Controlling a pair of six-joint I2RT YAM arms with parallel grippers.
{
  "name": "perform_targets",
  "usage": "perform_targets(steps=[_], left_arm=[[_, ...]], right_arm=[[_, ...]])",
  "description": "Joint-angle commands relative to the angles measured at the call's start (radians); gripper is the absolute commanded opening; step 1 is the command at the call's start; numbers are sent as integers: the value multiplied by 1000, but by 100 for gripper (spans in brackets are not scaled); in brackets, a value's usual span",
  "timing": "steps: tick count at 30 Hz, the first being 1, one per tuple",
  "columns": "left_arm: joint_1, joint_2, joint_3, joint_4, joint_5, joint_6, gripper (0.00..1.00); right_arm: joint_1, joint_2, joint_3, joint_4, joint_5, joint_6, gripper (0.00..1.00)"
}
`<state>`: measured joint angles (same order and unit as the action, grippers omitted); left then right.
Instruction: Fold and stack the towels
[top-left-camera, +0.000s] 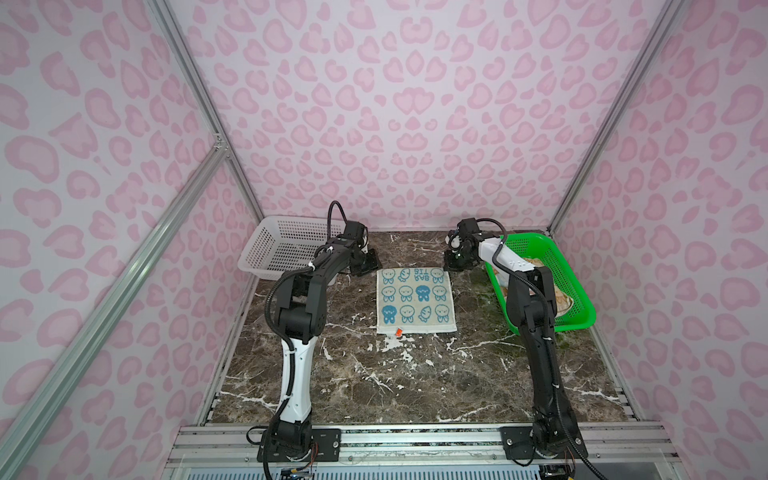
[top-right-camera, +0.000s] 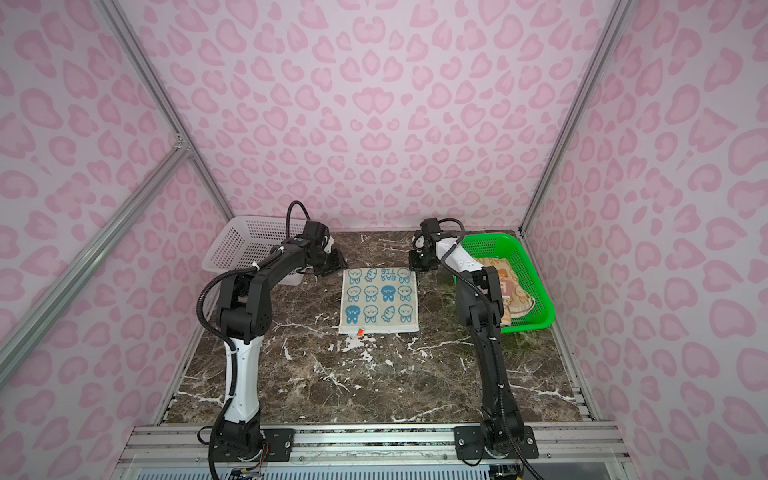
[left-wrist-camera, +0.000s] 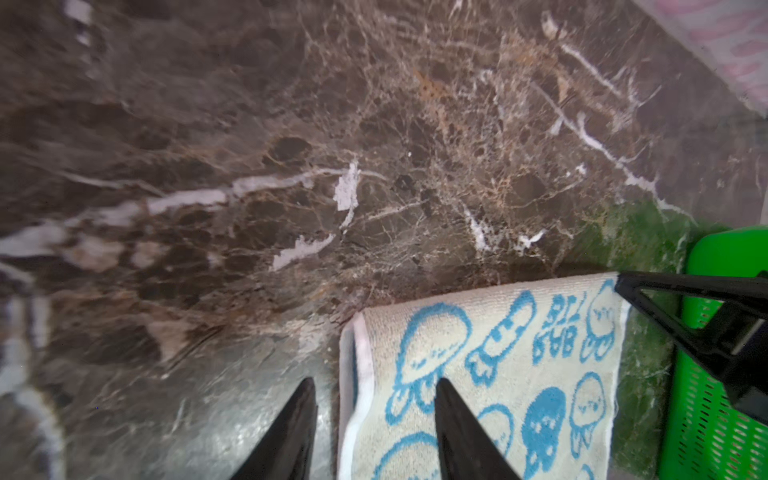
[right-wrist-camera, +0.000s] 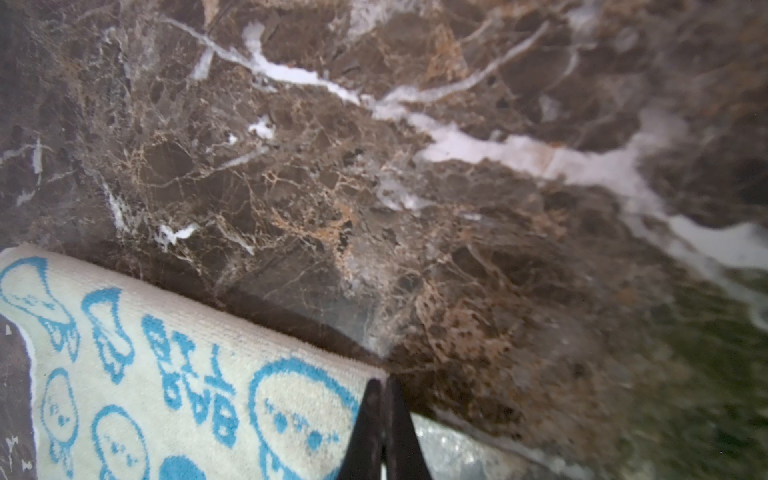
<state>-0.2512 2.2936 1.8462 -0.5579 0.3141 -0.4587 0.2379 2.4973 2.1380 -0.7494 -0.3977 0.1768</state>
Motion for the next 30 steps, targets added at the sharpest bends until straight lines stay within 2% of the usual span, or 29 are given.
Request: perform_targets(steps=[1, 10, 17, 20, 25, 28, 30], left_arm=[[-6, 24, 17, -19, 7, 26, 48], [-12, 65, 48, -50, -70, 63, 46], [-22, 88, 69, -60, -83, 87, 44], [-34, 104, 96, -88, -83, 100, 42], [-55, 122, 119, -145, -146, 129, 37], [-54, 130, 120, -162, -180, 129, 26], [-55, 132, 116, -167, -191, 130, 24]], right_arm=[[1, 22, -6, -64, 22, -1, 0], [0, 21, -4, -62, 16, 1, 0], [1, 20, -5, -62, 14, 1, 0], [0, 21, -5, -62, 15, 1, 0], [-1, 15, -9, -62, 18, -1, 0], [0, 14, -13, -57, 14, 2, 0], [-1, 11, -15, -58, 14, 2, 0]])
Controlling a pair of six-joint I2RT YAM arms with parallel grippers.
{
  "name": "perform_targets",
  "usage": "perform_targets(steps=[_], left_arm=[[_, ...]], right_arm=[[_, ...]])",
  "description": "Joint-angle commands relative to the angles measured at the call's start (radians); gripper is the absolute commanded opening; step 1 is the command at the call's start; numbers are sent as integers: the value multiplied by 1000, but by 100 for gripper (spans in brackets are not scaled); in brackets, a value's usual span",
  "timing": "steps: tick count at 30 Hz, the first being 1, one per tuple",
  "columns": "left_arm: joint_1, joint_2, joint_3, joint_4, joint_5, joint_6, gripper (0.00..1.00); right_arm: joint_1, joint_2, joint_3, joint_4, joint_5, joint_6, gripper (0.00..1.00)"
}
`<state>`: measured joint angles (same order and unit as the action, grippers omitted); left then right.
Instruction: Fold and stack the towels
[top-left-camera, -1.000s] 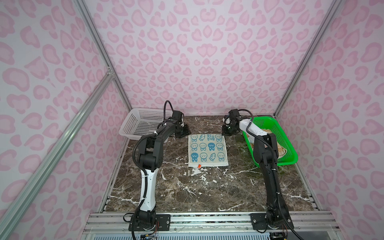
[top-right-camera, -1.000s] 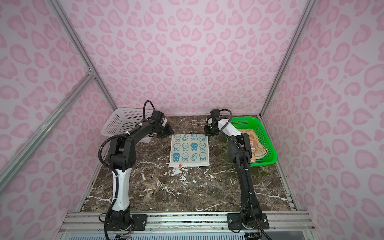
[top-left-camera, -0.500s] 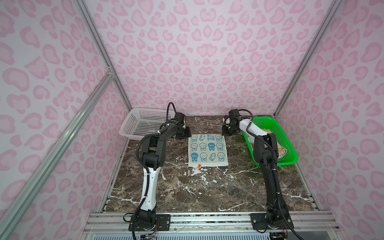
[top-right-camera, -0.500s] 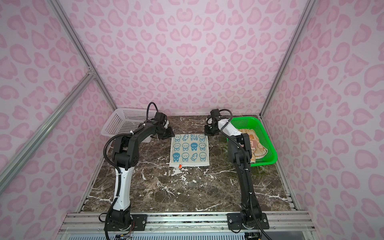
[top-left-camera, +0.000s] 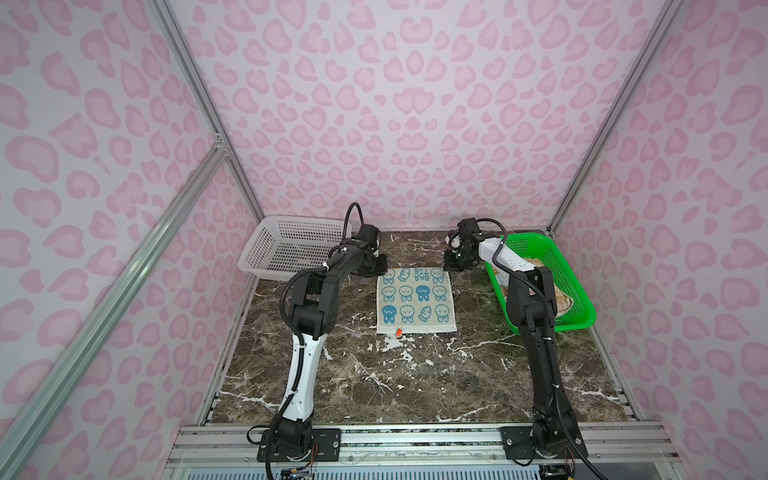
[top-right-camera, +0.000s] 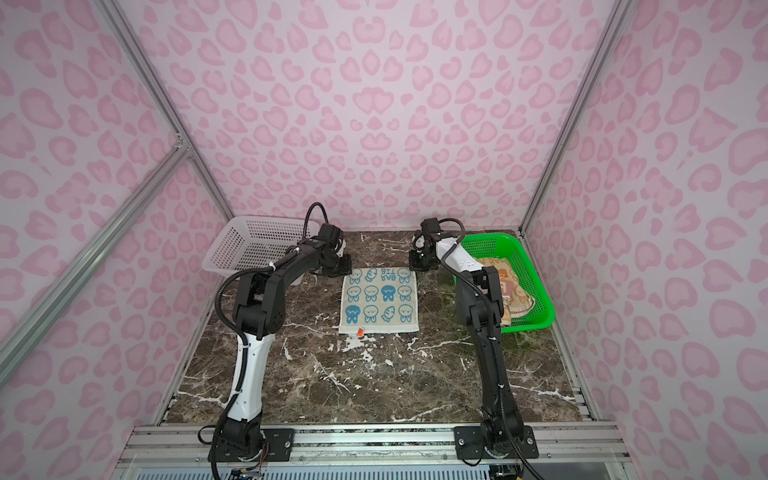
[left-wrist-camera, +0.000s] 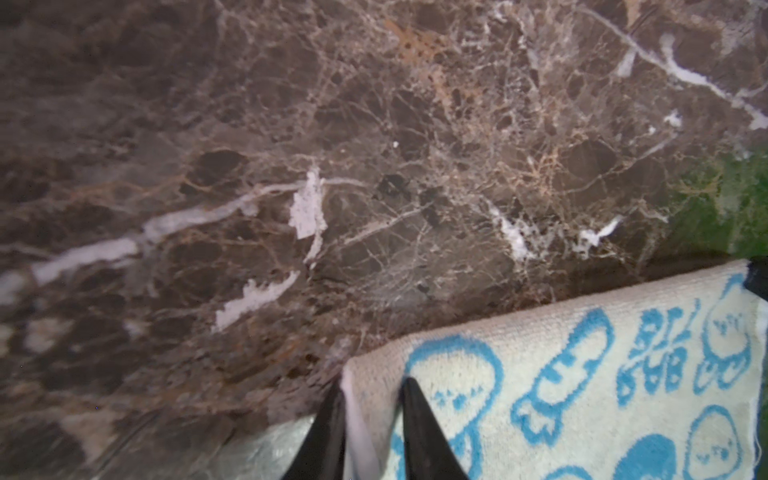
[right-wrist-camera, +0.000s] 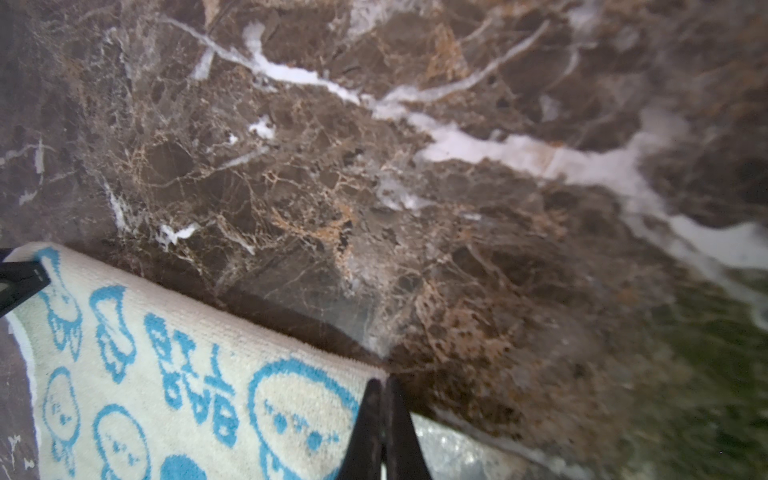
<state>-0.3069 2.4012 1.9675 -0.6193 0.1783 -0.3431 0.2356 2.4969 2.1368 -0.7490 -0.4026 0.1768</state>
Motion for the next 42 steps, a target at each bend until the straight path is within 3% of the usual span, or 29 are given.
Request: perform_targets(steps=[1, 13, 19, 24, 42], left_arm=[[1, 25, -6, -109, -61, 16, 22], [4, 65, 87, -158, -95, 42, 3], [2, 44, 97, -165, -92, 64, 3], [3, 30, 92, -162, -93, 76, 3], [-59, -174, -136, -77, -158, 51, 3]], right_arm=[[2, 10, -13, -55, 19, 2, 0], [-16, 7, 5, -45, -35, 53, 0], [-16, 13, 15, -54, -77, 91, 0], [-18, -37, -77, -4, -80, 108, 0], [-17, -269, -339, 78, -54, 98, 0]])
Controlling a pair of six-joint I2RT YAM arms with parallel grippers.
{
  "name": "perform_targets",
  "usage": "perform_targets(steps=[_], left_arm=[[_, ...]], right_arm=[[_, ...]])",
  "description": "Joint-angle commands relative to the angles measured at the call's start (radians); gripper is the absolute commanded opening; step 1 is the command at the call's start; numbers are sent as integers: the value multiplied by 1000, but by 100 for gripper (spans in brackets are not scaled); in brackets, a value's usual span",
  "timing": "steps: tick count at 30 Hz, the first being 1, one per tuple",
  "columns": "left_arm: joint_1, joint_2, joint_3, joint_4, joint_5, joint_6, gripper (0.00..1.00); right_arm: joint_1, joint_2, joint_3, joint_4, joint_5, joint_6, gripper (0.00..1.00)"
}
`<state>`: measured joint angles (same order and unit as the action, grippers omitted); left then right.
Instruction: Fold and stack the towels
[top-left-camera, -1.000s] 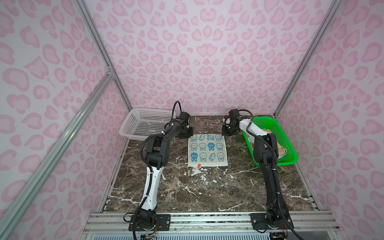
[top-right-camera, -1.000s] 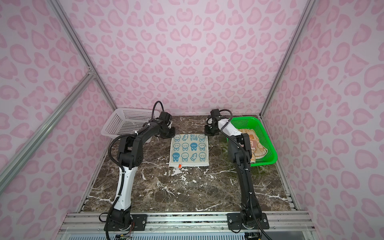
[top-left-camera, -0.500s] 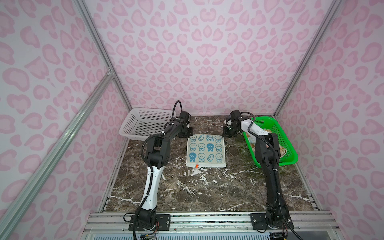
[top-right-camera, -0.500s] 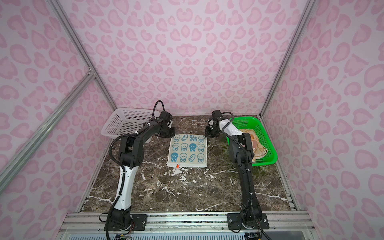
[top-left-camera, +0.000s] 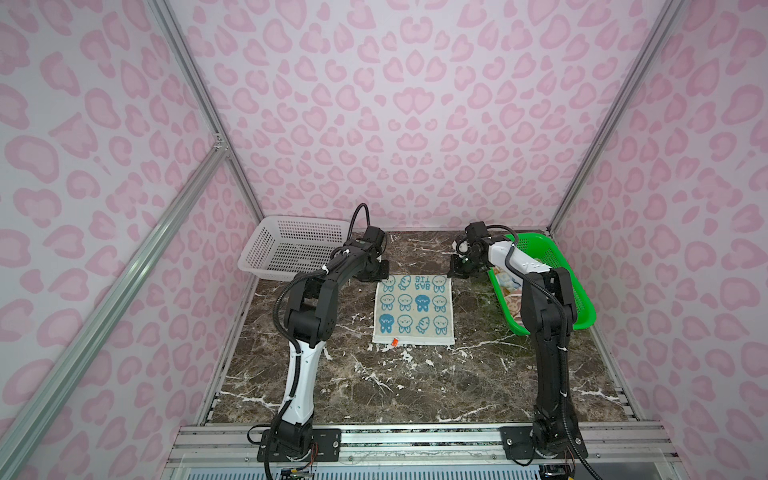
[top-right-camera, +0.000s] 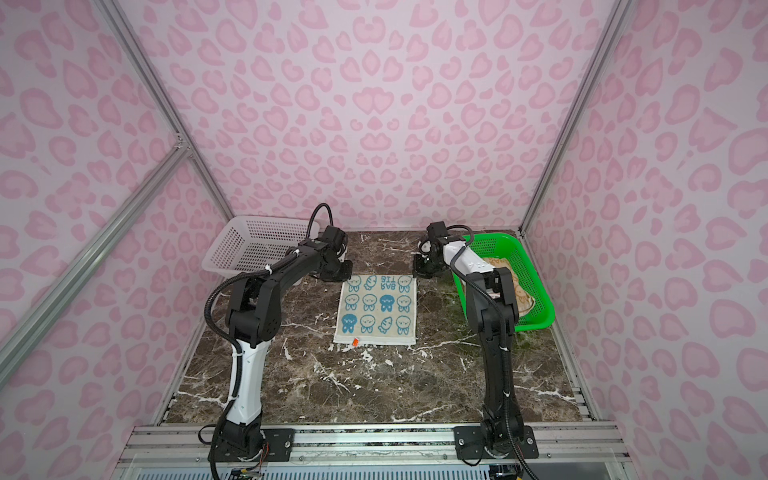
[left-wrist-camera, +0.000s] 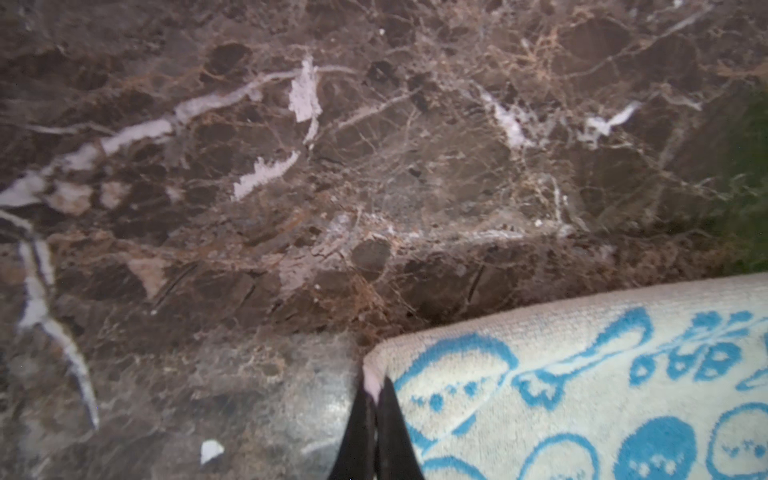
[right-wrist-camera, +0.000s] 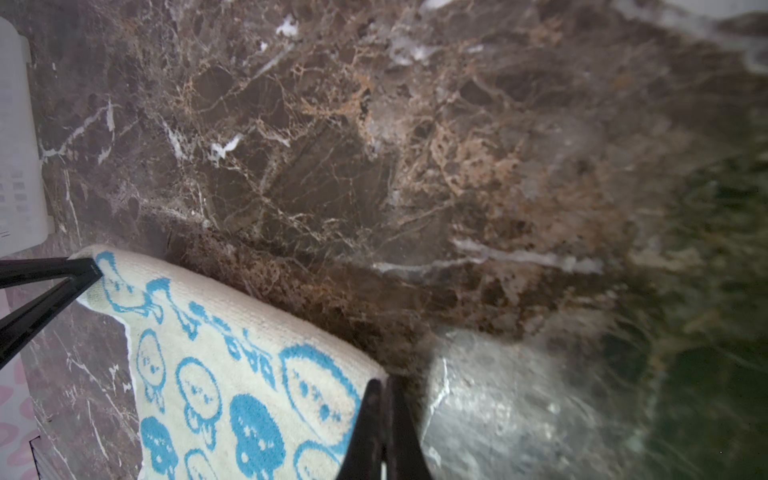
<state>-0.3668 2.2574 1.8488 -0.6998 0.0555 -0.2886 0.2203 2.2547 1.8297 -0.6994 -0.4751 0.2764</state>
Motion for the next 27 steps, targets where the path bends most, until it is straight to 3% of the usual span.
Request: perform_targets(steps=[1, 18, 23, 27], left_arm=[[1, -39, -26, 4, -40, -5, 3], [-25, -296, -375, 127, -55, -130, 3], [-32, -339, -455, 161, -53, -167, 3], [-31, -306, -409, 151, -68, -162, 3]], right_arm=[[-2, -42, -49, 36, 21, -1, 0], [32, -323, -415, 139, 44, 50, 0], [48, -358, -444, 143, 50, 43, 0], [47, -315, -406, 137, 50, 38, 0]])
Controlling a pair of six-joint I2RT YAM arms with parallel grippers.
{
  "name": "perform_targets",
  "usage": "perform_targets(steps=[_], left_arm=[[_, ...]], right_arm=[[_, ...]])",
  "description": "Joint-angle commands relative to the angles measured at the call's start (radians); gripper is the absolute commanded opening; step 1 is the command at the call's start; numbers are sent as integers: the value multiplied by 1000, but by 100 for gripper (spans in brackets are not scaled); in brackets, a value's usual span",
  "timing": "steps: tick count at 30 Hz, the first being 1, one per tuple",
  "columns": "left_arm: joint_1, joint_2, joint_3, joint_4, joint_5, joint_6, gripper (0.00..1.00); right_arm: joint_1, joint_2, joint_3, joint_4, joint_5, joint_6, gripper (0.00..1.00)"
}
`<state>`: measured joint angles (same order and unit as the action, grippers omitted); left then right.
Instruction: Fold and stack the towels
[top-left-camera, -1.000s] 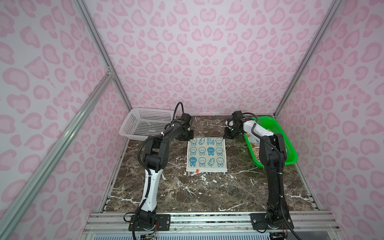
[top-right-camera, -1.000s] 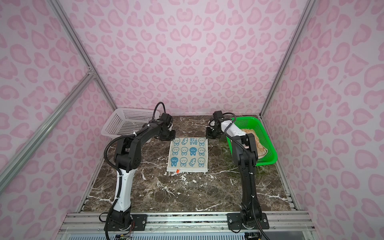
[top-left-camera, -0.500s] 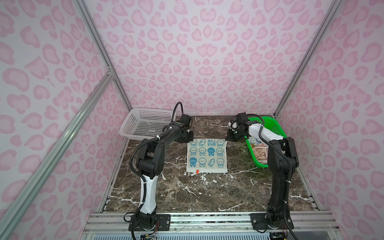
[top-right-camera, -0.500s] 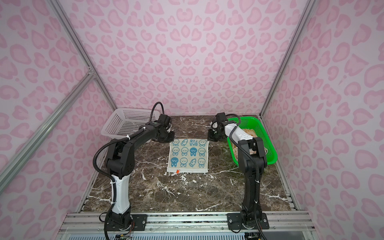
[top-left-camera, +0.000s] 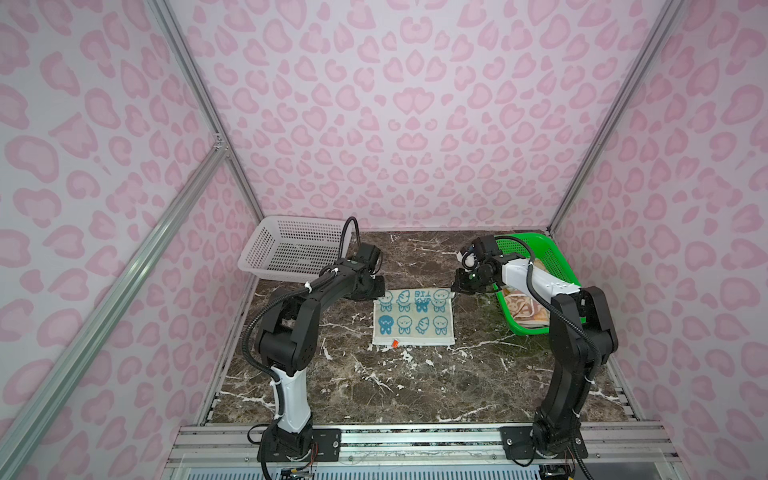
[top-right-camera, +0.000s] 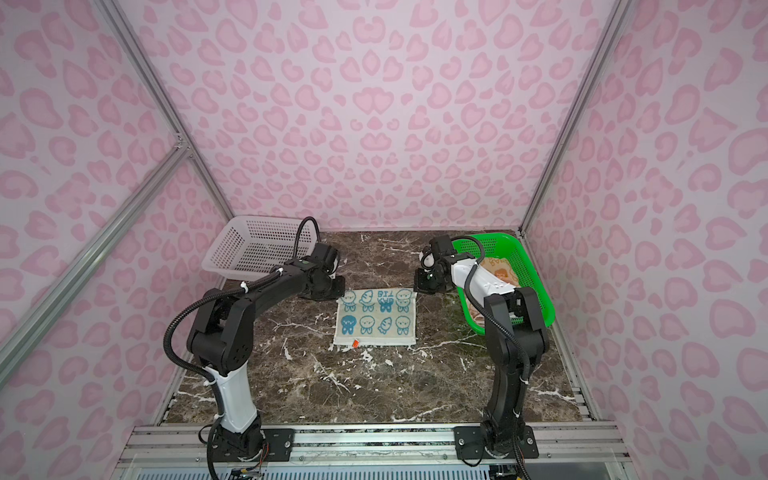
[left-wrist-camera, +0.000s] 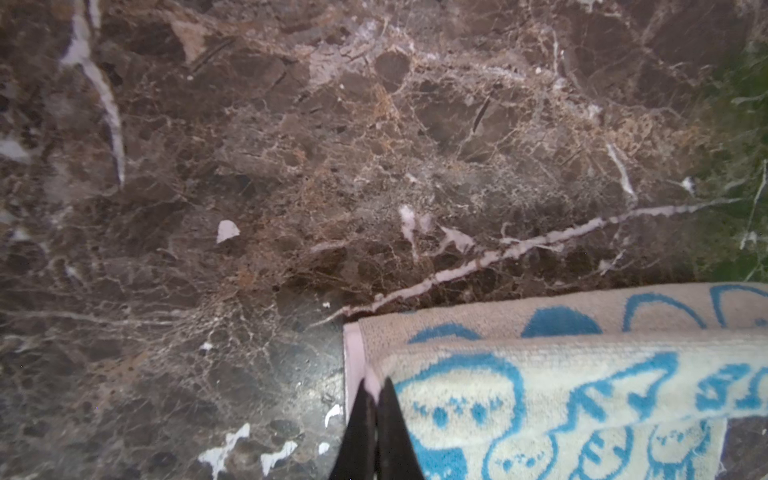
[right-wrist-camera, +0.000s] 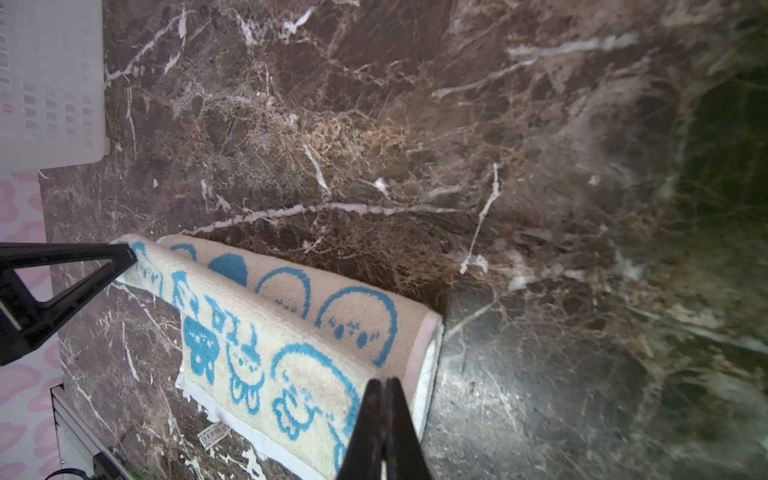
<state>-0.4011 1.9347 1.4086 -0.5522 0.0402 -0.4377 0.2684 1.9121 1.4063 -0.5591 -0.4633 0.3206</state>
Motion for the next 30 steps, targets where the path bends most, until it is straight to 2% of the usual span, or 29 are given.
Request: perform_targets(steps=[1, 6, 10, 14, 19, 23, 30], left_arm=[[4, 34, 60, -8, -56, -12, 3], [17, 137, 211, -38, -64, -22, 4], [44, 229, 329, -65, -42, -38, 11], [66, 300, 416, -86, -22, -38, 25], [79, 330, 454, -93, 5, -26, 48], [82, 329, 462, -67, 44, 8, 61], [91, 374, 528, -93, 98, 45, 63]], right_arm=[[-2, 41, 35, -7, 36, -8, 0], [-13, 146, 189, -50, 31, -21, 0], [-23, 250, 335, -102, 20, -32, 0], [-24, 359, 479, -167, 12, -53, 0], [-19, 441, 578, -212, 13, -87, 0], [-10, 441, 602, -231, 34, -116, 18], [-14, 416, 595, -247, 105, -146, 44]])
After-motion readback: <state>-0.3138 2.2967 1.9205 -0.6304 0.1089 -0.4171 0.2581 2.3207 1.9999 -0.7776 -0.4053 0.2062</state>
